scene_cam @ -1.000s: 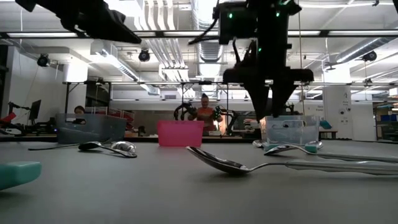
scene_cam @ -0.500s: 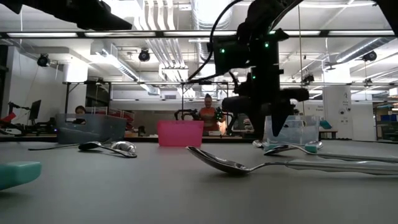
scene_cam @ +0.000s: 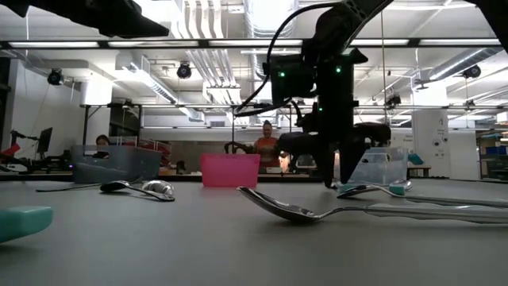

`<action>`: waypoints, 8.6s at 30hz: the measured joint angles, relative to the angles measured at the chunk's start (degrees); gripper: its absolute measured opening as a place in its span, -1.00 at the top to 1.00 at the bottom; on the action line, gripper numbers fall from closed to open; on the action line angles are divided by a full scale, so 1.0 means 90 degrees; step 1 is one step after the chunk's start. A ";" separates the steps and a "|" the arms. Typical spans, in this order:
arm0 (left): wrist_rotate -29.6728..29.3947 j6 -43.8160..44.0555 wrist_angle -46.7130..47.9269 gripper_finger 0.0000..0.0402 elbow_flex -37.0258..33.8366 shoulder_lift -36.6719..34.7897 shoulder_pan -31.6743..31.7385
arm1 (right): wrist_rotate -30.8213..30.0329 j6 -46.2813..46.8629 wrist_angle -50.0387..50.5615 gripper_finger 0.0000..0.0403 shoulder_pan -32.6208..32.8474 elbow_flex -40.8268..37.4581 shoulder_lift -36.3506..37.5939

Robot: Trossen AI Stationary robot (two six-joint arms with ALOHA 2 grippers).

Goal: Sort silverware by color (type)
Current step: Put the light blue spoon into the red bin, then put the black spoon into the transparent bin

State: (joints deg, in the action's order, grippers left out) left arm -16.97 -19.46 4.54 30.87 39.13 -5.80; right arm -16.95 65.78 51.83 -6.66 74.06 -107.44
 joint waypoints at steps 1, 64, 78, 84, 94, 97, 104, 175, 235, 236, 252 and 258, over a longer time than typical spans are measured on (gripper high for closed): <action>0.0000 0.0000 0.0002 0.83 0.0000 0.0000 0.0000 | -0.0009 0.0010 -0.0021 0.32 0.0000 -0.0002 0.0000; -0.0002 0.0000 0.0019 0.83 0.0007 0.0005 0.0000 | -0.0005 -0.0789 -0.0721 0.80 0.0539 0.1003 0.0106; -0.0002 -0.0068 -0.0143 0.83 0.0015 0.0003 0.0001 | -0.0146 -0.2556 -0.1158 0.80 0.0044 0.2441 0.0053; -0.0002 -0.0068 -0.0124 0.83 0.0015 -0.0005 0.0001 | -0.0138 -0.3164 -0.1377 0.80 -0.0350 0.2942 0.0034; -0.0002 -0.0143 -0.0219 0.83 0.0015 -0.0012 0.0002 | -0.0051 -0.3934 -0.0914 0.80 -0.0809 0.4527 -0.0999; -0.0005 -0.0143 -0.0195 0.83 0.0015 -0.0012 0.0002 | -0.0051 -0.3988 -0.0291 0.80 -0.1015 0.5291 -0.1484; -0.0070 -0.0164 -0.0156 0.83 0.0015 -0.0067 0.0002 | 0.0376 -0.3923 0.1037 0.80 -0.1517 0.6785 -0.2443; -0.0068 -0.0160 -0.0165 0.83 0.0005 -0.0138 0.0000 | 0.1047 -0.3643 -0.0323 0.57 -0.1766 0.5782 -0.3007; -0.0051 0.6326 0.3030 0.83 0.0777 0.1321 0.0000 | -0.1609 -0.5133 -0.3343 0.65 0.2407 -0.1596 0.3703; -0.0050 0.6537 0.3239 0.83 0.0776 0.1385 0.0001 | -0.1611 -0.5039 -0.3453 0.65 0.2407 -0.1766 0.3775; -0.0053 0.8442 0.5107 0.92 0.0765 0.3100 0.0551 | -0.1620 -0.4808 -0.4178 0.67 0.2404 -0.2458 0.3912; -0.0058 0.8391 0.5020 0.88 0.0765 0.3718 0.0549 | -0.1620 -0.4808 -0.4180 0.65 0.2404 -0.2462 0.3912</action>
State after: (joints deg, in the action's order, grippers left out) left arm -17.50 56.05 49.71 37.76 72.60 -0.86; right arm -31.53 22.50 14.22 14.98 51.90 -72.23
